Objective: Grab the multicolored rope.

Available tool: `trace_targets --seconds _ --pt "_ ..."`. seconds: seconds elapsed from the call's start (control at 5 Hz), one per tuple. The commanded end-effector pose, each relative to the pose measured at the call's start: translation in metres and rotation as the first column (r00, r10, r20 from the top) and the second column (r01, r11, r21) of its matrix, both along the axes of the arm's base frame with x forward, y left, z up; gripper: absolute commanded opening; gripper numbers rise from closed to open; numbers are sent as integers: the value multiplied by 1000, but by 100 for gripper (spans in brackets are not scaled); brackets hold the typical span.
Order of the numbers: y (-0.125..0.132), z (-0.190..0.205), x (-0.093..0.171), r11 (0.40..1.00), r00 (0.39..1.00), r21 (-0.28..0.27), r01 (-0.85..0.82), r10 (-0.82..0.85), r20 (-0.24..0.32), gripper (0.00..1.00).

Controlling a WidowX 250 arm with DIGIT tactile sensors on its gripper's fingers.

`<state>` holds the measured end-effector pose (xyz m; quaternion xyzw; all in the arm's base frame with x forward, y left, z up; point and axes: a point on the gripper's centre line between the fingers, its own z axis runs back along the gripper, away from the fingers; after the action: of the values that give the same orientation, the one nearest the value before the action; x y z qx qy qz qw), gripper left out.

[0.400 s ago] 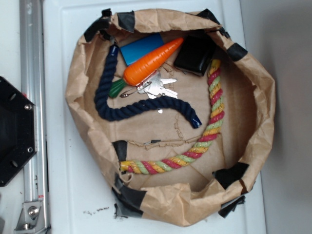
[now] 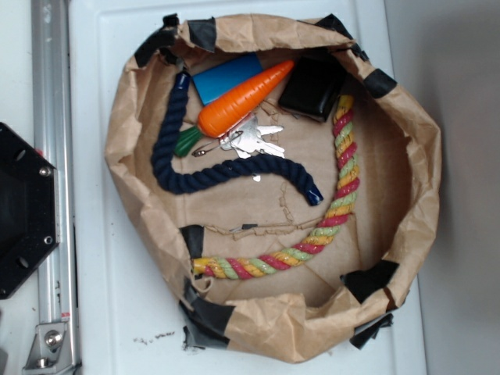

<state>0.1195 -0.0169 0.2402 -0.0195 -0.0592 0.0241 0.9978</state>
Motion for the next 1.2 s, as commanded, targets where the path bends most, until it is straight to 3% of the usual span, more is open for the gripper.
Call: trace_targets --seconds 0.0,0.2,0.4,0.6,1.0 --pt "3 -61 93 953 955 -64 -295 297 15 100" --pt "-3 -99 121 920 920 -40 -391 391 -11 100" --pt "-9 -142 139 903 904 54 -426 427 -12 100" --pt "-19 -175 150 898 899 51 -436 438 -25 100" --pt "-63 -193 165 910 914 -88 -405 405 -17 100"
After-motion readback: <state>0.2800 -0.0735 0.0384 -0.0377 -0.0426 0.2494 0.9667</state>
